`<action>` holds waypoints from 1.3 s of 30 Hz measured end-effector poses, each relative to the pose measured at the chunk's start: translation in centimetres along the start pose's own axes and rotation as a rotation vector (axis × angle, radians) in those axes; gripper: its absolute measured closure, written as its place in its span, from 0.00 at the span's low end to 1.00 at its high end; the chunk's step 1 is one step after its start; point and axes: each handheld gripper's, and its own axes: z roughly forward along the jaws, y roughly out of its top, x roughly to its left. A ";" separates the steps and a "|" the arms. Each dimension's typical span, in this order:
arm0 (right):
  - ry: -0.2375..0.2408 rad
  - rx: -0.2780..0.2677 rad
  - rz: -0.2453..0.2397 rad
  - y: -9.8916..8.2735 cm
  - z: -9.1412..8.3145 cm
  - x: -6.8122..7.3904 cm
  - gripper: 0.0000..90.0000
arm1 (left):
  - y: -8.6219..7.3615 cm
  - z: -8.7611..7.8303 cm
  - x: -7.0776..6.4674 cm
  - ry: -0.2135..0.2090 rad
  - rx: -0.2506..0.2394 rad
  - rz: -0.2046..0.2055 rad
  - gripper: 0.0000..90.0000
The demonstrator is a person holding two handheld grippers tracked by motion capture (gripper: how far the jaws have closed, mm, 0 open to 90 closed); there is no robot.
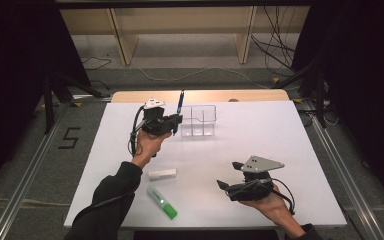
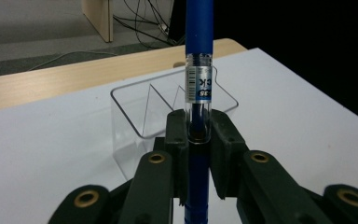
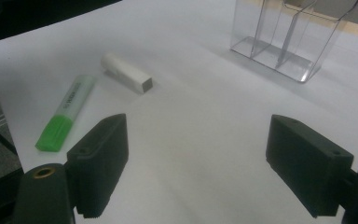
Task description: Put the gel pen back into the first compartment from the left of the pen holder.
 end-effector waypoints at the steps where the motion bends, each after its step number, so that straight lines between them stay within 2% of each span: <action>1: 0.001 0.000 0.001 0.0 0.0 0.0 0.24 | 0.2 0.1 0.1 0.004 -0.012 -0.007 0.88; 5: 0.009 -0.003 0.003 0.0 0.0 0.0 0.24 | 0.9 0.6 0.4 0.020 -0.035 -0.008 0.88; 9: 0.013 -0.004 -0.006 -0.1 0.1 0.1 0.24 | 1.3 1.2 0.8 0.033 -0.055 -0.029 0.88; 16: 0.013 0.011 -0.022 -0.1 0.3 0.3 0.24 | 1.9 2.2 1.1 0.057 -0.081 -0.042 0.88; 21: 0.017 0.008 -0.024 -0.2 0.4 0.3 0.24 | 2.2 2.9 1.2 0.069 -0.084 -0.032 0.88; 23: 0.019 0.007 -0.025 -0.2 0.4 0.3 0.24 | 2.3 3.3 1.3 0.072 -0.091 -0.047 0.88; 25: 0.021 0.013 -0.024 -0.2 0.4 0.4 0.25 | 2.5 3.6 1.5 0.079 -0.087 -0.032 0.88; 31: 0.023 0.019 -0.037 -0.2 0.5 0.5 0.25 | 2.9 4.5 1.8 0.088 -0.109 -0.047 0.87; 39: 0.031 0.023 -0.034 -0.3 0.7 0.6 0.25 | 3.4 5.5 1.6 0.096 -0.118 -0.037 0.87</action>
